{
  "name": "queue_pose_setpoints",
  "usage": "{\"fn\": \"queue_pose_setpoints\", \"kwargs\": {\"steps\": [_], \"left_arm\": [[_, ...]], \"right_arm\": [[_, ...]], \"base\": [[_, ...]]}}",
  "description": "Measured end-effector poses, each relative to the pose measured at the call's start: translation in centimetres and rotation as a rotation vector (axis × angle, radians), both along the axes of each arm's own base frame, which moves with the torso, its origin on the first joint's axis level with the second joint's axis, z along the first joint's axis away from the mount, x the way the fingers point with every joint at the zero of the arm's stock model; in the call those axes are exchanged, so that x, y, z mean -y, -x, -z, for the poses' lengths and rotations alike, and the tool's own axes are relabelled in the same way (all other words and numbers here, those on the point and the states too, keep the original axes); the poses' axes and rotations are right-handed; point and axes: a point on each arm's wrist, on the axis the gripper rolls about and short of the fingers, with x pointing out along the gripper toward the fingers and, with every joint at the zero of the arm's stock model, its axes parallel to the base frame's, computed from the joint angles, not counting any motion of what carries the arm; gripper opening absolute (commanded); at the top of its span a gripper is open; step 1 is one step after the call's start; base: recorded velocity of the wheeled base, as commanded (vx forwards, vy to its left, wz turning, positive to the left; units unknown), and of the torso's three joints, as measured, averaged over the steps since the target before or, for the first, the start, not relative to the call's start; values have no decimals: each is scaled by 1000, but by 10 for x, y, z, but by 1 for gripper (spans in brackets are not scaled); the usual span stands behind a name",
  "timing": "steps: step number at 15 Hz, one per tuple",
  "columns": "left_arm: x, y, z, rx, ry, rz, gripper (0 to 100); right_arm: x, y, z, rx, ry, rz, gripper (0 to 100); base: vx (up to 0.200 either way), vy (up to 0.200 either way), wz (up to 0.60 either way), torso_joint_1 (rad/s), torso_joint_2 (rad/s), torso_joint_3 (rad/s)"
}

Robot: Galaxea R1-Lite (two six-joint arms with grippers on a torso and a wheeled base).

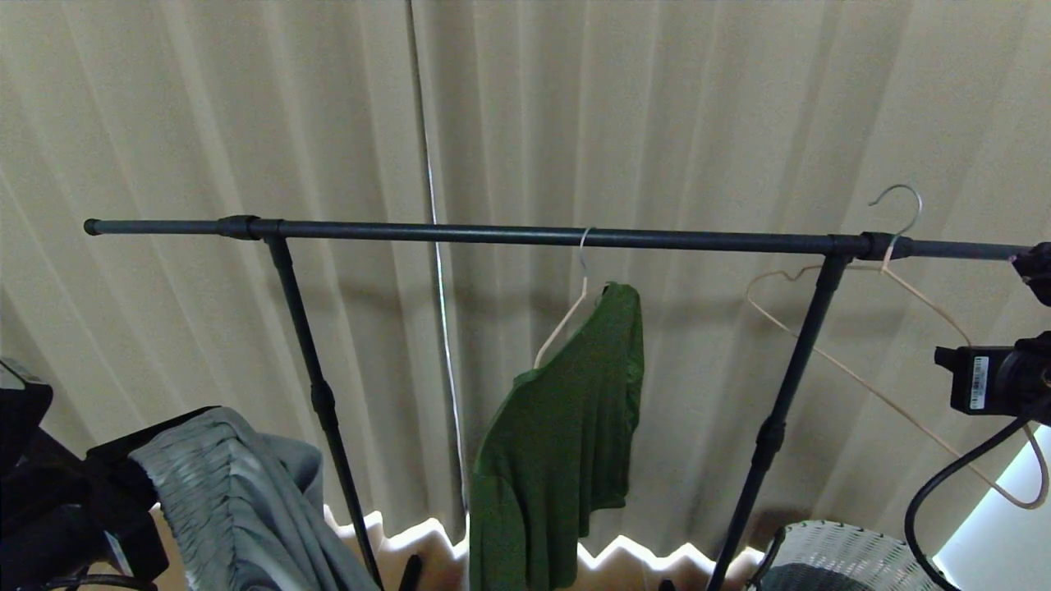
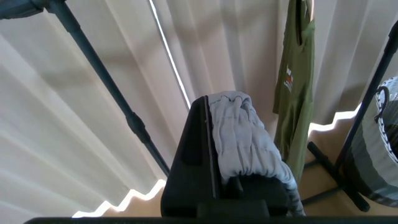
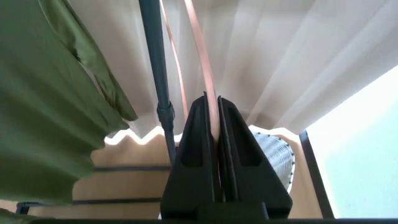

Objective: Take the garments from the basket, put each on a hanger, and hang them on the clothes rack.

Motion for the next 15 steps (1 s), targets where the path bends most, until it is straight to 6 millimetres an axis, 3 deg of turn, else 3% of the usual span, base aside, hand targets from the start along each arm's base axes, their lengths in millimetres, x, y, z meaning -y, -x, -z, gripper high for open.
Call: {"fn": "queue_pose_setpoints", "kwargs": {"steps": [3,15], "left_arm": [[0,0,0,0,-7,0,0],[-2,-1,1,13,-56,-9,0]], "right_arm": [[0,14,6,-11,3,2,0],[-1,47,16,1,3,-3,0]], "base": [[0,0,0,0,0,0],[-200,0,0,3,4,3]]}}
